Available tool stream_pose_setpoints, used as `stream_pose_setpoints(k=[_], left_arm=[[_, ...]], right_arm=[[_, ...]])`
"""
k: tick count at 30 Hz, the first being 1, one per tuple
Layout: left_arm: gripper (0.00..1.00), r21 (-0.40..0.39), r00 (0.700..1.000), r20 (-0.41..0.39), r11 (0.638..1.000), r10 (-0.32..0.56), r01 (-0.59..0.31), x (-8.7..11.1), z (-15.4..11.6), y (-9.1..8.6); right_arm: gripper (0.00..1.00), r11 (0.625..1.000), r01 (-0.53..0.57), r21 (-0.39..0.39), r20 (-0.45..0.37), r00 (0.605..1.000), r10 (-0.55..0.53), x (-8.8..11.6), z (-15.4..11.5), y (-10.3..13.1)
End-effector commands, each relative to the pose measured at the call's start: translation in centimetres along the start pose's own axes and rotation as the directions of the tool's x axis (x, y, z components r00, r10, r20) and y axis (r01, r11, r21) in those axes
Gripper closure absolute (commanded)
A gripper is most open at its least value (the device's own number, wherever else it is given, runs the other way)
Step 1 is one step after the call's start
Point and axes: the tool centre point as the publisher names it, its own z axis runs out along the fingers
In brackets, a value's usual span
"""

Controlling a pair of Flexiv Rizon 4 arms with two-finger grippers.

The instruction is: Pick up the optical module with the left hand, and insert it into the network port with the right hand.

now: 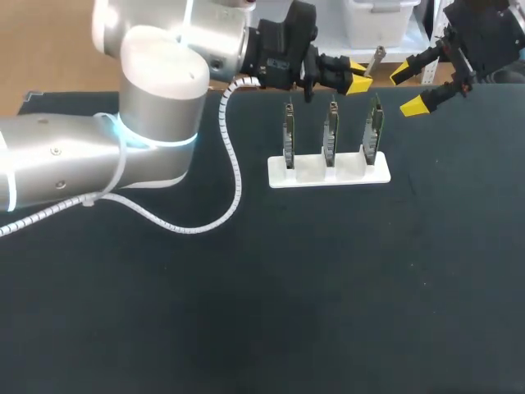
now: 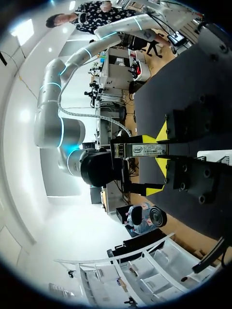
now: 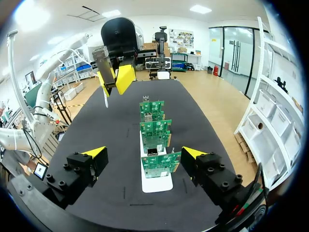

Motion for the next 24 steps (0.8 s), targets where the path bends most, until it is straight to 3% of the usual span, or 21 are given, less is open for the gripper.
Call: stream_pose_setpoints(k=[1,8,14,24], left_arm=[[1.00,-0.004,1.000,0.002,1.000,0.002,-0.002,0.0,0.0,-0.1],[1.00,0.003,1.000,0.008,1.000,0.006,-0.006,-0.4,0.5,-0.3],[1.00,0.000,0.995,0.067,0.998,-0.068,0.068,-0.1,2.1,0.8],[1.00,-0.008,0.989,0.081,0.992,-0.126,0.127,0.6,3.7,1.6]], right_arm=[[0.00,1.000,0.000,0.004,-0.001,1.000,0.000,0.0,0.0,0.2],[0.00,1.000,0.000,0.004,-0.001,1.000,0.000,0.0,0.0,0.2],[0.00,1.000,0.000,0.004,-0.001,1.000,0.000,0.0,0.0,0.2],[0.00,1.000,0.000,0.004,-0.001,1.000,0.000,0.0,0.0,0.2]])
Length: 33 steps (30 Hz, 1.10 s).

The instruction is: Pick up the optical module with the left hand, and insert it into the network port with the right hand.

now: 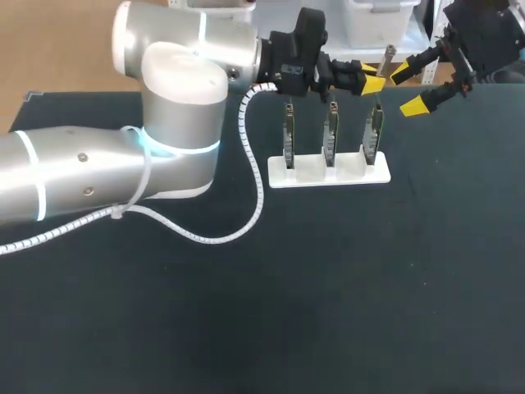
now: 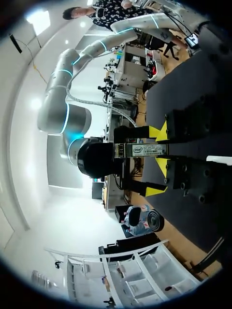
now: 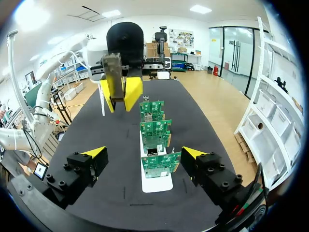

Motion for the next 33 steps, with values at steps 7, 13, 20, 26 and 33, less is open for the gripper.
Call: stream_pose_setpoints(k=[7,13,20,26,33], left_arm=[[1.00,0.005,1.000,-0.007,1.000,-0.019,0.020,0.6,0.9,0.5],[1.00,0.007,0.999,-0.012,0.999,-0.032,0.032,1.0,1.3,0.2],[1.00,-0.002,0.999,-0.002,0.999,-0.042,0.042,1.3,1.7,0.2],[1.00,-0.011,0.999,0.006,0.999,-0.046,0.046,1.2,2.2,0.5],[1.00,-0.019,0.998,0.007,0.998,-0.055,0.055,1.5,2.4,0.6]], right_arm=[[0.00,1.000,0.000,0.004,-0.001,1.000,0.000,0.0,0.0,0.2],[0.00,1.000,0.000,0.004,-0.001,1.000,0.000,0.0,0.0,0.2],[0.00,1.000,0.000,0.004,-0.001,1.000,0.000,0.0,0.0,0.2],[0.00,1.000,0.000,0.004,-0.001,1.000,0.000,0.0,0.0,0.2],[0.00,1.000,0.000,0.004,-0.001,1.000,0.000,0.0,0.0,0.2]])
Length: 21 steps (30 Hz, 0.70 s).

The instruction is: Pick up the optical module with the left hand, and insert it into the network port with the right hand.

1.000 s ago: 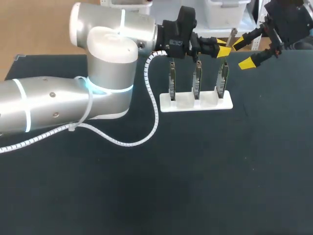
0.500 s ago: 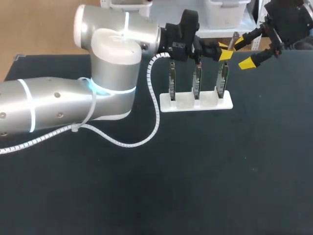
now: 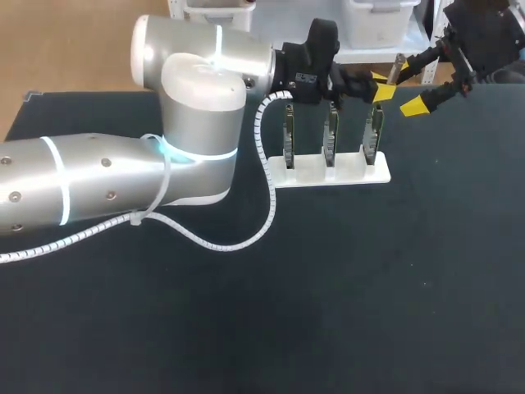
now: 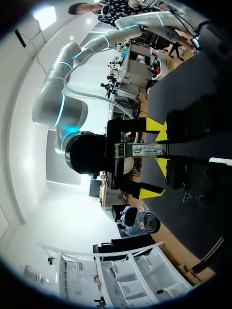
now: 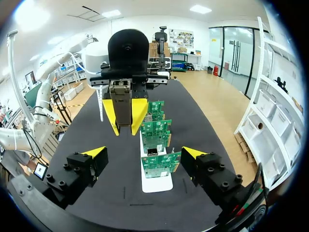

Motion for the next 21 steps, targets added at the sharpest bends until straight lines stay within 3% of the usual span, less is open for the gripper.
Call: stream_pose_setpoints(k=[1,6,21], left_arm=[[1.00,-0.005,1.000,0.004,1.000,-0.002,0.002,0.26,0.26,0.20],[1.00,-0.016,0.999,-0.038,0.999,0.029,-0.030,0.48,0.20,0.40],[1.00,-0.015,0.999,-0.042,1.000,0.017,-0.018,1.19,0.40,0.87]], right_arm=[[0.00,1.000,0.000,0.004,-0.001,1.000,0.000,-0.03,0.03,0.17],[0.00,1.000,0.000,0.004,-0.001,1.000,0.000,-0.03,0.03,0.17],[0.00,1.000,0.000,0.004,-0.001,1.000,0.000,-0.03,0.03,0.17]])
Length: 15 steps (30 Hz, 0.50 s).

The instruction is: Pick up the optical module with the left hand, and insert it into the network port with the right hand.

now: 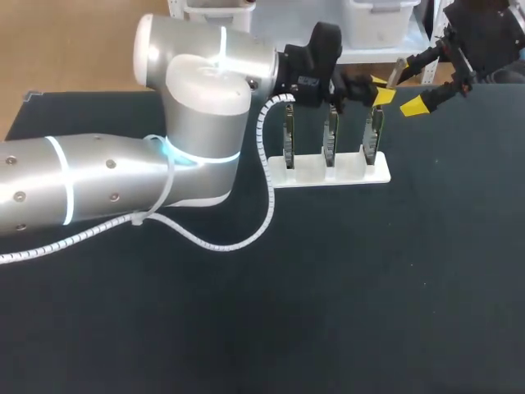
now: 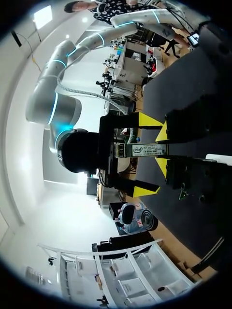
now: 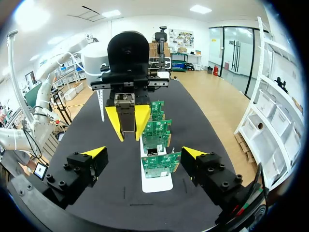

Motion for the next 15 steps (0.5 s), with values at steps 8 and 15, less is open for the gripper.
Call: stream_pose_setpoints(k=[8,15], left_arm=[[1.00,0.001,1.000,-0.012,1.000,-0.006,0.006,0.2,0.2,1.0],[1.00,-0.003,1.000,-0.014,1.000,-0.002,0.002,0.2,0.3,1.6]], right_arm=[[0.00,1.000,0.000,0.004,-0.001,1.000,0.000,0.0,0.0,0.2],[0.00,1.000,0.000,0.004,-0.001,1.000,0.000,0.0,0.0,0.2]])
